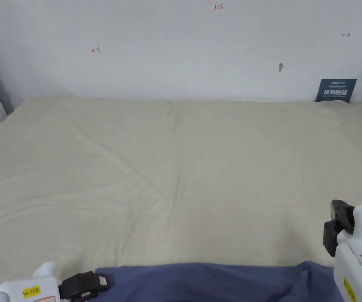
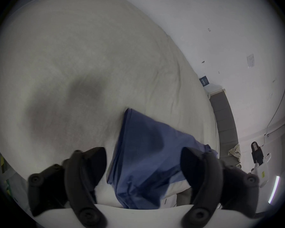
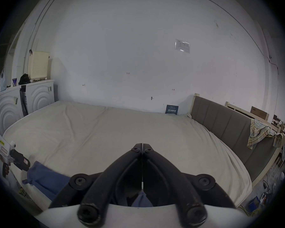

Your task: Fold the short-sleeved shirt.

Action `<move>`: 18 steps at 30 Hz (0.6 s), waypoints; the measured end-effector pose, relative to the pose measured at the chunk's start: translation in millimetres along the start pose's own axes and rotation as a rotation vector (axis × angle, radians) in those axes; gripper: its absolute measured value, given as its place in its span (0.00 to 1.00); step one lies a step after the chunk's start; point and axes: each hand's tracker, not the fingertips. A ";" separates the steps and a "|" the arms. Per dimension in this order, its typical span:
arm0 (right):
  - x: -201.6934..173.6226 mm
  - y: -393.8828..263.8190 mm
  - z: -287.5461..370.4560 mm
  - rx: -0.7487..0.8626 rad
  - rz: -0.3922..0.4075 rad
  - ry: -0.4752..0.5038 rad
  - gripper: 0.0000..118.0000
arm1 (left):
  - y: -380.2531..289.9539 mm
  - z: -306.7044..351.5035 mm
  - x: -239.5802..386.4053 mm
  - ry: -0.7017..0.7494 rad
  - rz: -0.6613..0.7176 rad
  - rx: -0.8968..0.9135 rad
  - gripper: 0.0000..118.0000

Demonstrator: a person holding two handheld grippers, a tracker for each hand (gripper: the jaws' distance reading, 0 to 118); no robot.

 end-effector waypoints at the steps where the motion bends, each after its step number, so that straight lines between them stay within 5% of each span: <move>1: 1.0 -1.3 -1.5 -0.006 -0.002 -0.004 0.00 | 0.1 -6.9 -1.3 -0.001 0.010 -0.021 0.51; 8: 9.8 -7.6 -6.2 -0.041 -0.005 -0.025 0.00 | -9.8 -25.3 -1.3 0.056 -0.033 -0.009 0.27; 10: 11.8 -9.2 -6.1 -0.049 -0.003 -0.029 0.00 | -10.4 -29.1 0.6 0.061 -0.060 -0.011 0.10; 18: 18.7 -2.6 -1.3 -0.040 -0.020 -0.039 0.00 | -18.1 -2.5 46.8 0.148 -0.223 0.130 0.07</move>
